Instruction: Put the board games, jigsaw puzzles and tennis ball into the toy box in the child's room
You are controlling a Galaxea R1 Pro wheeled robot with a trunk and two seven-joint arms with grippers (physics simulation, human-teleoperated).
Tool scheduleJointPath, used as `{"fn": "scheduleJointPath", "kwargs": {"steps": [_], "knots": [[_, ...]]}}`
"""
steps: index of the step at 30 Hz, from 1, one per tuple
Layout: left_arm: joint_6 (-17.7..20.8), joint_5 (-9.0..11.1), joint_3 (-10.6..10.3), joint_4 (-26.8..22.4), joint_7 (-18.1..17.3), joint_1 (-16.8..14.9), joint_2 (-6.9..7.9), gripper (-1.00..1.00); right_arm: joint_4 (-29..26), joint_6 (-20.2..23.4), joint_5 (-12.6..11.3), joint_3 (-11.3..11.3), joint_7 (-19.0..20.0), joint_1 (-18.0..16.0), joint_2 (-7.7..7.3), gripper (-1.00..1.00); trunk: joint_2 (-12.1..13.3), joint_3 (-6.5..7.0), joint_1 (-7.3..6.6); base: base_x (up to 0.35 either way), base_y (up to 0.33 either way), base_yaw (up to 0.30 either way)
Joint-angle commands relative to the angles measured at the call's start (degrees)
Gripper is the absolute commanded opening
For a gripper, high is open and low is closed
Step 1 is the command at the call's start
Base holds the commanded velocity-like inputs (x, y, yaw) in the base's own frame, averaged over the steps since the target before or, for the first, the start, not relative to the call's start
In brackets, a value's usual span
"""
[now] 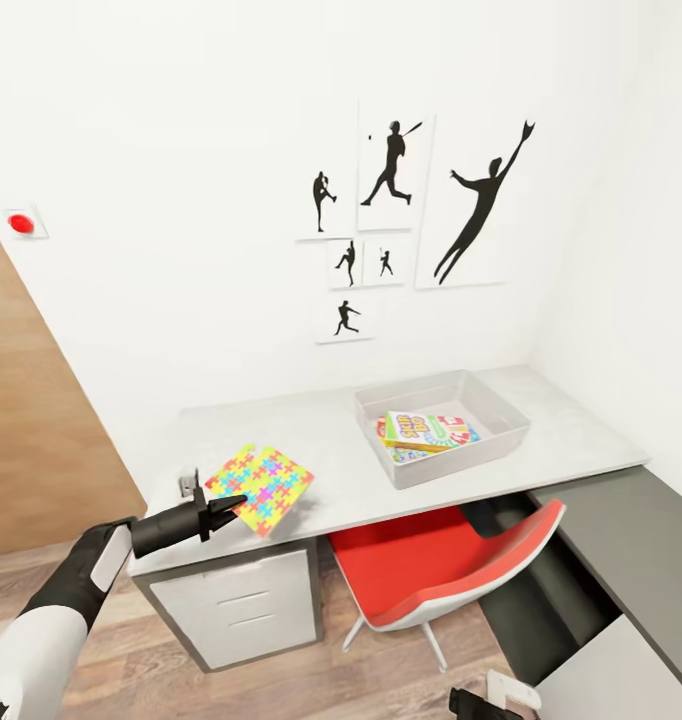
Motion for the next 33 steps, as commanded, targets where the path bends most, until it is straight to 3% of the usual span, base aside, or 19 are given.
{"fn": "scheduleJointPath", "kwargs": {"steps": [1, 18, 33], "knots": [[0.20, -0.09, 0.07, 0.01, -0.17, -0.04, -0.01, -1.00, -0.05, -0.18, -0.61, 0.49, -0.26, -0.04, -0.02, 1.00, -0.11, -0.06, 0.03, 0.000, 0.053, -0.149], [0.08, -0.10, 0.09, 0.01, -0.27, -0.04, -0.01, -1.00, -0.06, -0.08, -0.61, 0.58, -0.34, -0.04, 0.04, 1.00, -0.11, 0.97, 0.03, 0.015, 0.010, -0.193], [-0.11, -0.10, 0.18, 0.01, -0.28, -0.04, 0.06, -1.00, -0.04, -0.16, -0.61, 0.52, -0.37, -0.04, -0.17, 1.00, -0.11, 1.00, 0.03, 0.000, 0.000, -0.007]]}}
